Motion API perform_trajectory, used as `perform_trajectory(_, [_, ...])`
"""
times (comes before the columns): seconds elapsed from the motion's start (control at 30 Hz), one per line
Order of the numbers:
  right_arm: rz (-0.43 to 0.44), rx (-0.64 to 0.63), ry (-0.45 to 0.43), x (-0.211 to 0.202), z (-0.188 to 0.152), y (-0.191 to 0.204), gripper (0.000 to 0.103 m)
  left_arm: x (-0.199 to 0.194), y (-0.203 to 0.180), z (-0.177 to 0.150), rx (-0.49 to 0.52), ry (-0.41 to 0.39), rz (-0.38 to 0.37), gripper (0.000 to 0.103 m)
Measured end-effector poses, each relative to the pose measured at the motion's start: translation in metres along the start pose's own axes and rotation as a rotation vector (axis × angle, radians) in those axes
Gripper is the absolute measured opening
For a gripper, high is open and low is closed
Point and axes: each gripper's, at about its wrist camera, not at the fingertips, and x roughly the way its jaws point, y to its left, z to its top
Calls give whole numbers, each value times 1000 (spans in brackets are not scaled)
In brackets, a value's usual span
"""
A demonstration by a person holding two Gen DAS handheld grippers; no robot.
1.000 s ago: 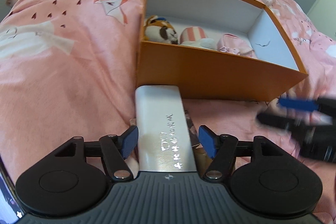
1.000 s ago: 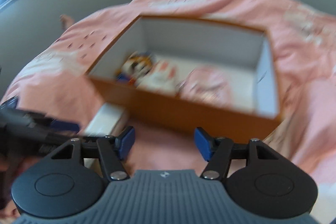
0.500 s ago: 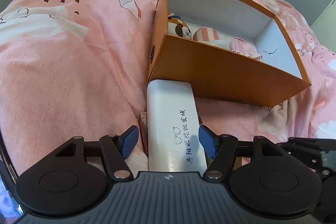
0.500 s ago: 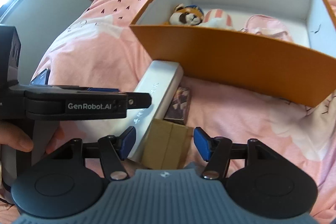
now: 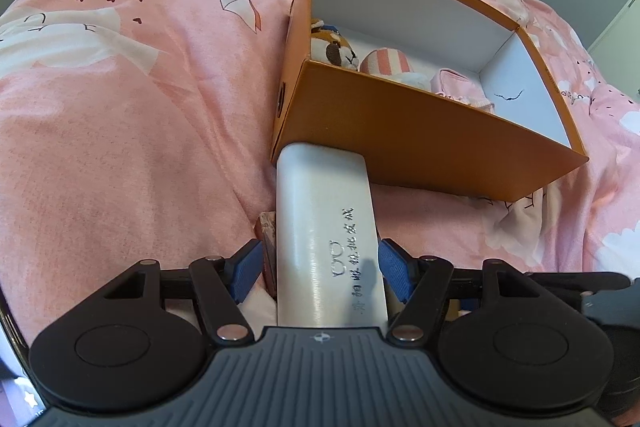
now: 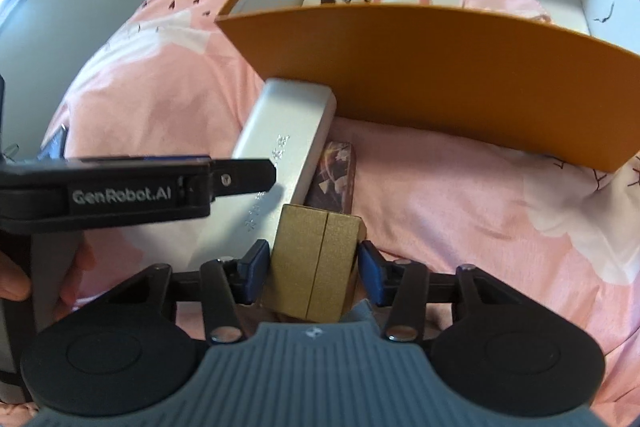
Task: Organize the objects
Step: 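Grasp the white glasses case with the left gripper while the right grasps the gold box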
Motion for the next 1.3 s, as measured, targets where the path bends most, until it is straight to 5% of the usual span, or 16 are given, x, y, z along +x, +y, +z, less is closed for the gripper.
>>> perform_trajectory(0.33, [-224,-43,-172,-50,16,-25,50,11,-24,2,91,10,42,81])
perform_trajectory(0.77, [-196,29,-124,-33,7,-51,50,37,-28,5,133,59,110,82])
perform_trajectory(0.87, [-187,40,-121,-31,7,-55,50,40,-30,6,156,60,131,74])
perform_trajectory(1.3, [-179,45,-129,-36,5,-55,50,18,-34,2,153,13,40,70])
